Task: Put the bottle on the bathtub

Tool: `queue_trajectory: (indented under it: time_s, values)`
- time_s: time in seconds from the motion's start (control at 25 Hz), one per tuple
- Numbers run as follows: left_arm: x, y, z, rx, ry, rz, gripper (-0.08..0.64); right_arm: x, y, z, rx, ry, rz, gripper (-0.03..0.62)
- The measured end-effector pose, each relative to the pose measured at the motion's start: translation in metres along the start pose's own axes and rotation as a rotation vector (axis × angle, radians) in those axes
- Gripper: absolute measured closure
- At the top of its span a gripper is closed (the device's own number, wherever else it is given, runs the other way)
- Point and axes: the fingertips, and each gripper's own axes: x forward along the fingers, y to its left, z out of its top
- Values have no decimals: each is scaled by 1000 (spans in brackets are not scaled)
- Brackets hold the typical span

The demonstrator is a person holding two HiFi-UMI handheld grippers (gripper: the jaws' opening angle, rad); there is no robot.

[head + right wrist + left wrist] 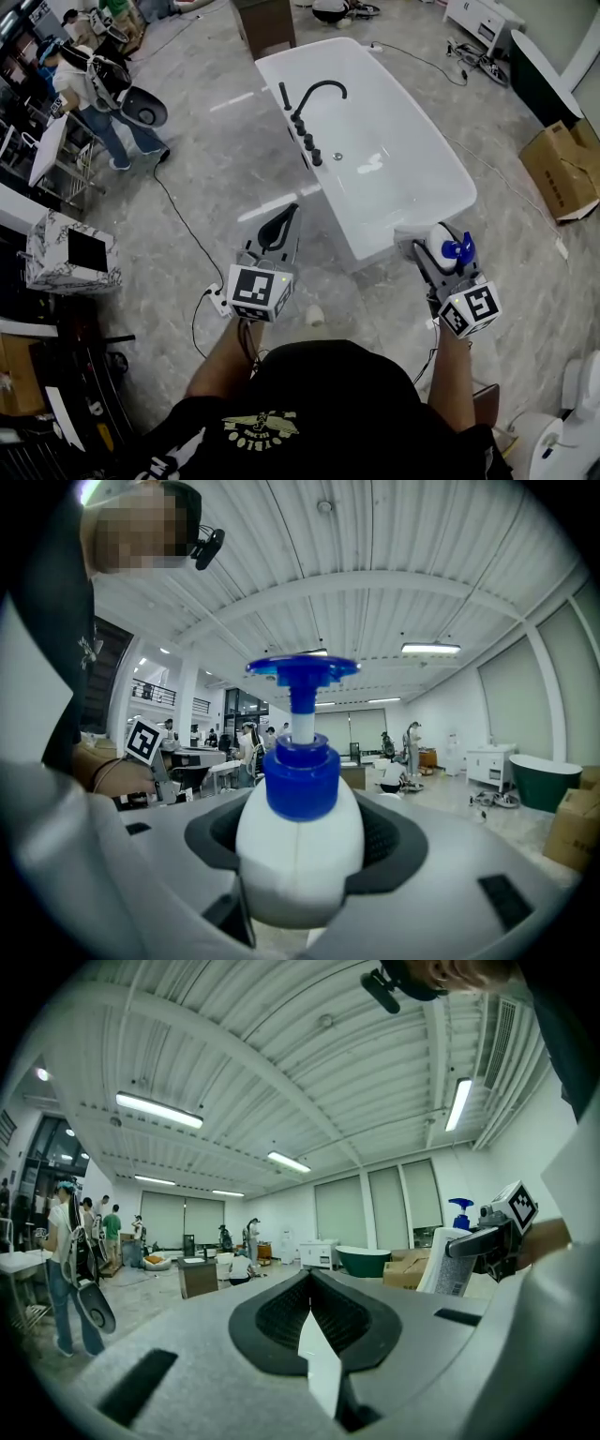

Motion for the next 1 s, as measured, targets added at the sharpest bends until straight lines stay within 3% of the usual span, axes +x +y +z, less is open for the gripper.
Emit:
queue_trajectory:
  time_s: [0.48, 0.8, 1.0]
  values:
    - [51, 68, -17, -25, -14, -61, 551, 77, 3, 5, -8, 19, -21, 325]
    - [71, 68, -30, -39, 13, -86, 551, 91, -12, 1, -3, 42, -27, 325]
    - [89, 64, -31, -67, 8, -49, 551, 101, -32, -5, -7, 56, 19, 325]
